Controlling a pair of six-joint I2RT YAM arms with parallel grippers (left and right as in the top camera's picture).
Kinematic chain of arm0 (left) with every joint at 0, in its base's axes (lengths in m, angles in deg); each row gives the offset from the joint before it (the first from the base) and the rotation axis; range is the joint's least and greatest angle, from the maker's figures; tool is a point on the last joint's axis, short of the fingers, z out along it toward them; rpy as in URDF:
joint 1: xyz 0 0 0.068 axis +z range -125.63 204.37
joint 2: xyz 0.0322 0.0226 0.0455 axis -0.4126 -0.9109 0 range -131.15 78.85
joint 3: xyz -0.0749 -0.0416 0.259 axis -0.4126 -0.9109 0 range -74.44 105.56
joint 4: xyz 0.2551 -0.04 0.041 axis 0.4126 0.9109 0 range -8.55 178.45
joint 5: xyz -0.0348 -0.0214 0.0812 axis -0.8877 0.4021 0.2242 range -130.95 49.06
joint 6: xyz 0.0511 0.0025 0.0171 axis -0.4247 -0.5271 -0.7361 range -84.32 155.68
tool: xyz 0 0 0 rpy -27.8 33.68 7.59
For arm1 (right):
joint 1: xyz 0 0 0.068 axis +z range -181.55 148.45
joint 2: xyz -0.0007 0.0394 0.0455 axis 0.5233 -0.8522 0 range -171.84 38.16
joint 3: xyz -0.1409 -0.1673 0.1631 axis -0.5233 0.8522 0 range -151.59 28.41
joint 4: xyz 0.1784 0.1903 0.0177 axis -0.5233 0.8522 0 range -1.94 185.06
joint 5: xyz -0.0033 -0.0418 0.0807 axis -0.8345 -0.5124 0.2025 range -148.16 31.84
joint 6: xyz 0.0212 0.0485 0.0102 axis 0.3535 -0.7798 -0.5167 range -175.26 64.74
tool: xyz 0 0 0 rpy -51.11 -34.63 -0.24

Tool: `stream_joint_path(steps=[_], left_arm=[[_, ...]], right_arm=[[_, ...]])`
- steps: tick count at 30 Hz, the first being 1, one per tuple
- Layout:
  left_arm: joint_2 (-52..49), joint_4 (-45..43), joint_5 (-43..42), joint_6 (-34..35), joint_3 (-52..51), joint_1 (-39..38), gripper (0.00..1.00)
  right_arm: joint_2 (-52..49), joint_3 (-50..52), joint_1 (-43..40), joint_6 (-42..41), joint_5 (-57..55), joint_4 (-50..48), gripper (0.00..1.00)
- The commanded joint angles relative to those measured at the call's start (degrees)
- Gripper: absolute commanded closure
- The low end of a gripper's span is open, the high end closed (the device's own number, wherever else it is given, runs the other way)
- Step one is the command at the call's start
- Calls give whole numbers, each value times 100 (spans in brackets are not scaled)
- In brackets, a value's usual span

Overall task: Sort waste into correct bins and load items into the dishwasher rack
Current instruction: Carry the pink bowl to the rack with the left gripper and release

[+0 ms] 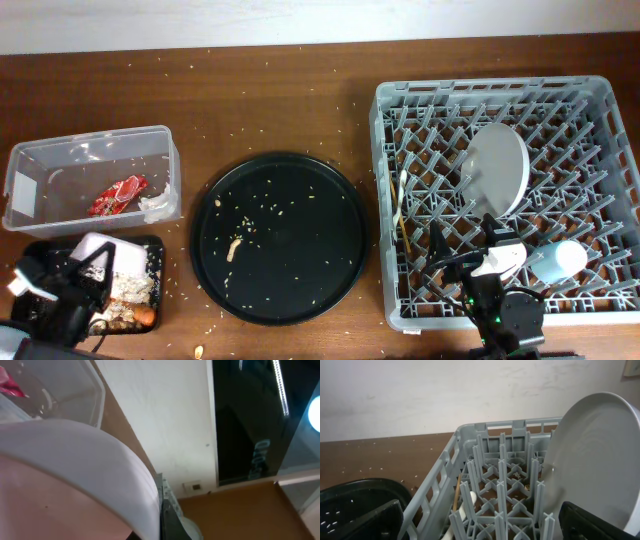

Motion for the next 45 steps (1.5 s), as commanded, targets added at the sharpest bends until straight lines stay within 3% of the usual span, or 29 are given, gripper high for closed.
stream_joint_path(steps=[1, 2, 3, 5, 8, 9, 11, 13, 15, 18, 19, 22, 45], left_arm=[[142, 66, -184, -490, 407, -863, 100], [140, 72, -166, -479, 898, -1362, 100], [140, 70, -157, -295, 1624, -2376, 100], [140, -748, -17, 785, 2435, -3928, 100], [138, -3657, 1161, 3866, 2721, -6039, 100], [118, -5873, 2168, 5696, 2721, -7392, 100], [-162, -8185, 2791, 7158, 2721, -8679, 100], [-584, -9536, 2787, 7840, 2721, -9259, 100], [-1637, -11293, 2809, 8915, 2721, -9809, 100], [-3047, -13993, 2846, 11193, 2721, -10113, 100], [-3283, -14351, 2892, 11433, 2721, -10209, 100], [-3797, -14353, 3062, 11569, 2728, -10424, 100], [-4170, -14292, 3106, 11455, 3008, -10859, 100]], right_arm=[[42, 42, -15, 33, 11, 4, 1], [42, 42, -15, 33, 13, 4, 1], [42, 42, -15, 33, 11, 4, 1], [42, 42, -15, 33, 11, 4, 1], [42, 42, -15, 33, 11, 4, 1], [42, 42, -15, 33, 11, 7, 1], [42, 42, -15, 31, 11, 4, 1], [42, 42, -15, 33, 11, 4, 1], [42, 42, -15, 33, 13, 4, 1], [42, 42, -15, 33, 11, 7, 1], [42, 42, -15, 33, 11, 7, 1], [42, 42, -15, 31, 11, 4, 1], [42, 42, -15, 33, 13, 7, 1]])
